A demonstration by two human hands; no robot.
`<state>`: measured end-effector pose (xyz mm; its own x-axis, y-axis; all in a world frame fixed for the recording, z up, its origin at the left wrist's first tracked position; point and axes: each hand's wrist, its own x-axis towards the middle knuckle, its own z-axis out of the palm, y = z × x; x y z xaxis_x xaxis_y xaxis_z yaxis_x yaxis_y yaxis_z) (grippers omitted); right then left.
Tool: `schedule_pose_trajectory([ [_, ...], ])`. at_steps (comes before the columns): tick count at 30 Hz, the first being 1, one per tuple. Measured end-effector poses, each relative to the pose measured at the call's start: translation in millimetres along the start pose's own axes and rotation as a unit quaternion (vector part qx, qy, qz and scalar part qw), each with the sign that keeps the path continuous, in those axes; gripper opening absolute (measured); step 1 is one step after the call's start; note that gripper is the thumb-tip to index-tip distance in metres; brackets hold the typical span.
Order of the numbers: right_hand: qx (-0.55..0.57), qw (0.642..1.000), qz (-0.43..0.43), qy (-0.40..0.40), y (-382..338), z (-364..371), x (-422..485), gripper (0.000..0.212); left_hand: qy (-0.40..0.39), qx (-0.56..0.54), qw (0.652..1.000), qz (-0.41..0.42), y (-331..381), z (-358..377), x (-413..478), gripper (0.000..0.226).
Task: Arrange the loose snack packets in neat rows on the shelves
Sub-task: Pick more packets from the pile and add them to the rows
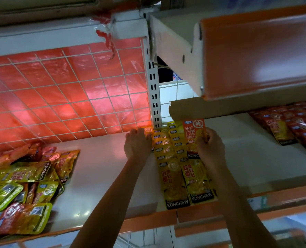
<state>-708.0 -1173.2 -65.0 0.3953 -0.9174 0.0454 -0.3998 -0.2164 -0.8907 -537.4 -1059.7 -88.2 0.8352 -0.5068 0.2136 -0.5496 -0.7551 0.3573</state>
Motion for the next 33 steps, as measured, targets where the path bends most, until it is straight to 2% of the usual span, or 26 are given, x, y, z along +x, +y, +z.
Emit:
schedule_pose_trajectory([
  [3, -0.002, 1.0, -0.013, 0.003, 8, -13, 5, 0.034, 0.044, 0.002, 0.997, 0.062, 28, -2, -16, 0.036],
  [8, -0.015, 0.999, -0.03, -0.009, 32, -53, 28, 0.036, 0.059, 0.009, 0.99, 0.129, 101, 9, -43, 0.033],
  [14, -0.02, 0.999, -0.038, -0.007, 72, -115, 60, 0.037, 0.035, -0.012, 0.988, 0.15, 194, 40, -74, 0.04],
  [19, -0.025, 0.999, -0.034, 0.002, 105, -163, 77, 0.04, -0.02, -0.053, 0.984, 0.17, 257, 65, -99, 0.041],
  [22, -0.002, 1.0, -0.014, 0.011, 120, -184, 84, 0.043, -0.076, -0.165, 0.976, 0.117, 290, 77, -107, 0.038],
  [24, 0.018, 1.0, -0.003, 0.023, 128, -194, 88, 0.041, -0.125, -0.28, 0.951, 0.042, 308, 84, -108, 0.041],
  [26, 0.014, 0.999, -0.015, 0.035, 135, -204, 92, 0.037, -0.153, -0.352, 0.923, -0.003, 322, 91, -107, 0.04],
  [30, -0.046, 0.997, -0.053, 0.039, 144, -222, 101, 0.029, -0.176, -0.425, 0.887, -0.043, 339, 109, -103, 0.021],
  [33, -0.118, 0.989, -0.081, 0.043, 151, -236, 110, 0.03, -0.159, -0.432, 0.885, -0.073, 347, 121, -101, 0.02],
])
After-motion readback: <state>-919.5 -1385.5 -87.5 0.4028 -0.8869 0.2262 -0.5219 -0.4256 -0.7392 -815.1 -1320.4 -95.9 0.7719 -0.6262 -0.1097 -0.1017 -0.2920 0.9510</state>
